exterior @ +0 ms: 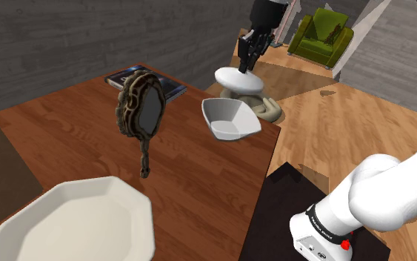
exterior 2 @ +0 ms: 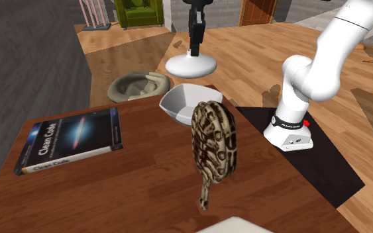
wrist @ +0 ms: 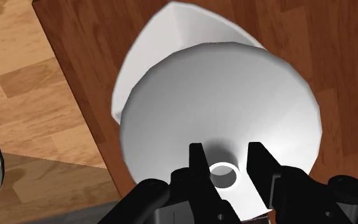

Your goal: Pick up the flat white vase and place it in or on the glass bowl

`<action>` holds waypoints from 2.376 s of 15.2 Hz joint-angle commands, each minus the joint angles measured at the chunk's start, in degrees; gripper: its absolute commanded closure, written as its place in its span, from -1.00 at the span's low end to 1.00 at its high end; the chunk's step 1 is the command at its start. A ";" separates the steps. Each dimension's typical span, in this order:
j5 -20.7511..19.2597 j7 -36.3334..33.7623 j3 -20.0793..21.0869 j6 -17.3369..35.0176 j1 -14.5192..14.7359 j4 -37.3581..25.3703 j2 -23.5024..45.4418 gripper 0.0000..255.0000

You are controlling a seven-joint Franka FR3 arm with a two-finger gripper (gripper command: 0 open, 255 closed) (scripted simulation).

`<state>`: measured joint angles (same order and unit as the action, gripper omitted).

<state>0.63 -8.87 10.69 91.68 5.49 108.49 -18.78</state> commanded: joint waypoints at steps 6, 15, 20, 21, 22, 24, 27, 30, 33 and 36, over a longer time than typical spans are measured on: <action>0.23 1.28 -0.87 3.98 -0.17 6.60 -2.67 1.00; 0.42 1.14 -0.69 10.86 -0.01 14.16 -3.36 1.00; 0.48 1.01 -0.54 14.72 0.06 17.96 -3.30 1.00; 0.48 0.99 -0.51 15.42 0.07 18.62 -3.26 1.00; 0.48 0.99 -0.52 15.41 0.07 18.62 -3.27 1.00; 0.48 0.99 -0.51 15.42 0.07 18.62 -3.26 1.00; 0.48 0.99 -0.51 15.42 0.07 18.62 -3.26 1.00; 0.48 0.99 -0.51 15.41 0.07 18.62 -3.26 -1.00; 0.48 0.99 -0.51 15.41 0.07 18.62 -3.26 -1.00; 0.49 1.00 -0.55 13.47 0.07 16.84 -3.43 -1.00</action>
<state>1.08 -7.79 10.10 106.25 5.52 126.21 -22.00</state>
